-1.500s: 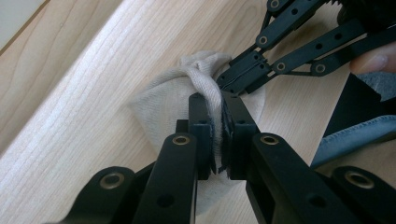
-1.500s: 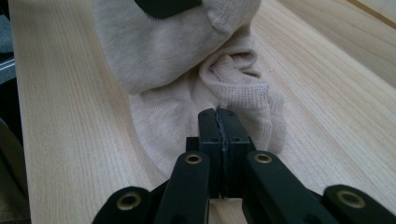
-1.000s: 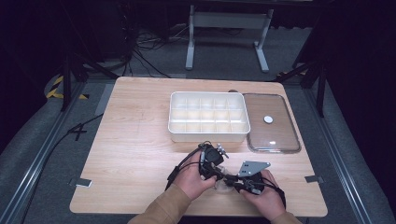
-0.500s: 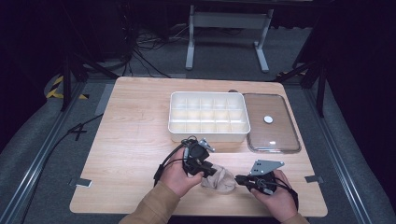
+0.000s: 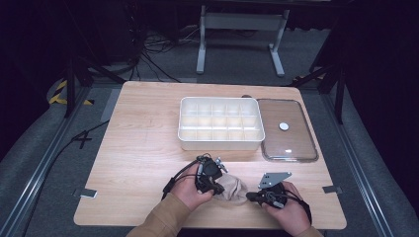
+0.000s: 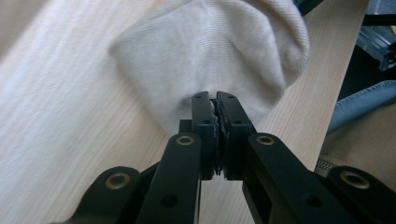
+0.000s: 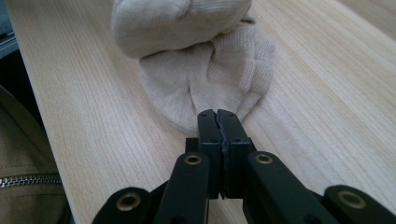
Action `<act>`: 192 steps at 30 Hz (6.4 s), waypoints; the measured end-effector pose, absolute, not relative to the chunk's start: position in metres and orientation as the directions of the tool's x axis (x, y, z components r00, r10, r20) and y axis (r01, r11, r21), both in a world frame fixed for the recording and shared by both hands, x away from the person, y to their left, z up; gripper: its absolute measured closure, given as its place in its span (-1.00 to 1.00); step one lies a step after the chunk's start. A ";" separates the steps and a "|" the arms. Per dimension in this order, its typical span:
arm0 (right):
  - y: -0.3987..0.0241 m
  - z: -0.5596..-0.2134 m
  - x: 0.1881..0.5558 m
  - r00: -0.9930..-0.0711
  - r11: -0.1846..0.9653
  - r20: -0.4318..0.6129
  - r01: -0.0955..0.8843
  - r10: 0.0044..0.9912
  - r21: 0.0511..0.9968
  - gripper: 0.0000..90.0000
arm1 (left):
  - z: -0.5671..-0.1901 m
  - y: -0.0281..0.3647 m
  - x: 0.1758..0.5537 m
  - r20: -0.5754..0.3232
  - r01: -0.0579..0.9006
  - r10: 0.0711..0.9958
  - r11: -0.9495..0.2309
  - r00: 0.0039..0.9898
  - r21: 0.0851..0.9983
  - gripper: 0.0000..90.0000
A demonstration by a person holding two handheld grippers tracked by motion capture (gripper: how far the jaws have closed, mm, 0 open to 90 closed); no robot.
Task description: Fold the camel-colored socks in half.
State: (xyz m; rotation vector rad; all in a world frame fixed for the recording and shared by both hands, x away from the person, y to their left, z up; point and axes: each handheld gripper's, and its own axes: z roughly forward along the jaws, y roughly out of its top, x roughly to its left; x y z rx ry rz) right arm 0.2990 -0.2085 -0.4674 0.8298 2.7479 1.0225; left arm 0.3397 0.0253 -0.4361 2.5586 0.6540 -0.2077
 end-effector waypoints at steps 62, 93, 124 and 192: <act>-0.198 -0.467 0.311 -0.853 0.615 0.038 0.405 0.521 0.677 1.00 | -0.443 0.043 0.335 -0.262 0.504 0.431 -0.743 0.864 0.440 0.84; -0.183 -0.458 0.309 -0.851 0.648 -0.025 0.380 0.524 0.660 0.66 | -0.435 0.065 0.342 -0.273 0.558 0.490 -0.674 0.828 0.484 0.72; -0.190 -0.460 0.310 -0.792 0.573 0.053 0.484 0.608 0.662 0.99 | -0.436 0.066 0.343 -0.211 0.536 0.504 -0.684 0.838 0.494 0.71; -0.214 -0.470 0.309 -0.801 0.578 0.066 0.483 0.595 0.658 1.00 | -0.431 0.009 0.338 -0.112 0.327 0.326 -0.740 0.939 0.587 0.59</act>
